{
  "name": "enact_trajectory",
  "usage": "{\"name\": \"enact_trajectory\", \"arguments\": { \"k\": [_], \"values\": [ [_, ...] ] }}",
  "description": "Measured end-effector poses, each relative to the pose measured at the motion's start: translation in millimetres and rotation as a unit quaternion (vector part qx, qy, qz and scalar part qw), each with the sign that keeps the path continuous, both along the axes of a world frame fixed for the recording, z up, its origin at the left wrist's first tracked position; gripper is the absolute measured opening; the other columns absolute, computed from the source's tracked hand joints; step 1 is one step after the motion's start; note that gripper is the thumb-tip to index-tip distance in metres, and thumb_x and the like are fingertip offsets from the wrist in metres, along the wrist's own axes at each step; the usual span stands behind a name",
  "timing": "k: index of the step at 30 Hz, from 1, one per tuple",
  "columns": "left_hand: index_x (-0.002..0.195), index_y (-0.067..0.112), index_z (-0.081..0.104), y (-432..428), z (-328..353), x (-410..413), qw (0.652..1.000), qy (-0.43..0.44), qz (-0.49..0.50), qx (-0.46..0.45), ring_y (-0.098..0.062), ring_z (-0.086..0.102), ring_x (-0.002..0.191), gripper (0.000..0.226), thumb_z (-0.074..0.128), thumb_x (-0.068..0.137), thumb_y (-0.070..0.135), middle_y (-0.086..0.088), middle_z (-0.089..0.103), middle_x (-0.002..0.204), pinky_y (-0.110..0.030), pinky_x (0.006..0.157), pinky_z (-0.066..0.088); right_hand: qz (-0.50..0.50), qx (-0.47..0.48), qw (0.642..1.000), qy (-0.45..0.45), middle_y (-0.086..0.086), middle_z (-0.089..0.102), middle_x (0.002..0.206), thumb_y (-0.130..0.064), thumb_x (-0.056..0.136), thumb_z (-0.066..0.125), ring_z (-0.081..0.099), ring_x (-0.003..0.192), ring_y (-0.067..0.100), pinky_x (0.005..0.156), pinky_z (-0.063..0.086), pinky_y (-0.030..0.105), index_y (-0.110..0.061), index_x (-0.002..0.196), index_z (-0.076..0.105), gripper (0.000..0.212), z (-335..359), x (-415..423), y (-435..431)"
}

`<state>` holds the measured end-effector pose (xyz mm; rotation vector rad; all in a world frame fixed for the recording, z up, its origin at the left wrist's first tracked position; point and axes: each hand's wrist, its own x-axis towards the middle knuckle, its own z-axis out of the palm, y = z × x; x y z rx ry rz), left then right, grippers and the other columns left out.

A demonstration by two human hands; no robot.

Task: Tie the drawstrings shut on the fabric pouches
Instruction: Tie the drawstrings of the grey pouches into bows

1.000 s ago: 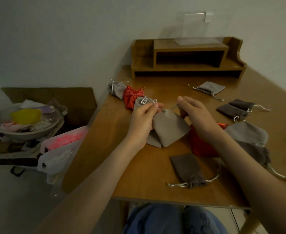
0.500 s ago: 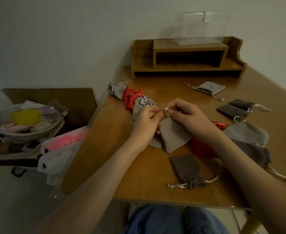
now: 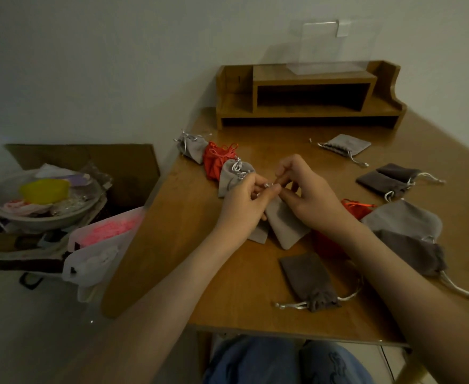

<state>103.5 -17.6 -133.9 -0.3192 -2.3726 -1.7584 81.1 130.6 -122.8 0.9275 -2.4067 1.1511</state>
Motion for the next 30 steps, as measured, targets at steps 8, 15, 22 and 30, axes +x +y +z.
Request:
{"name": "enact_trajectory", "arguments": {
  "k": [8,15,22,30],
  "values": [
    [0.091,0.011,0.058,-1.9,-1.9,-3.1,0.997,0.005,0.011,0.074,-0.006,0.051,0.057,0.016,0.048,0.099,0.02,0.007,0.055,0.066,-0.023,0.057,0.043,-0.011,-0.013,0.999,-0.035,-0.009,0.055,0.084,-0.002,0.09,0.058,0.054,0.079,-0.004,0.069,0.041,0.009,-0.01,0.117,0.051,0.029,1.3,-4.0,-2.0],
    [0.091,0.015,0.059,-1.5,-3.4,-6.2,0.996,0.001,-0.006,0.087,-0.014,0.054,0.064,0.012,0.051,0.098,0.02,-0.003,0.061,0.077,-0.029,0.061,0.045,-0.043,-0.051,0.993,-0.101,-0.005,0.064,0.092,-0.016,0.096,0.052,0.059,0.086,0.006,0.075,0.044,0.018,-0.018,0.101,0.063,0.013,1.0,-4.7,-1.1],
    [0.085,0.014,0.058,0.0,-4.2,-8.9,0.989,-0.066,-0.032,0.131,-0.007,0.051,0.058,0.012,0.054,0.096,0.017,0.006,0.06,0.069,-0.022,0.056,0.042,-0.062,-0.04,0.997,-0.029,-0.006,0.062,0.084,-0.012,0.092,0.058,0.058,0.08,0.007,0.069,0.045,0.017,-0.016,0.091,0.061,0.006,-1.6,-4.9,-1.5],
    [0.094,0.008,0.059,0.1,2.6,-7.2,0.969,-0.164,-0.088,0.16,-0.024,0.05,0.079,0.011,0.052,0.097,0.016,-0.014,0.054,0.086,-0.026,0.066,0.043,-0.051,-0.026,0.998,0.037,-0.007,0.053,0.082,-0.009,0.089,0.062,0.049,0.077,0.0,0.069,0.037,0.01,-0.013,0.087,0.065,0.005,-1.6,-9.9,-0.4]
  ]
}}
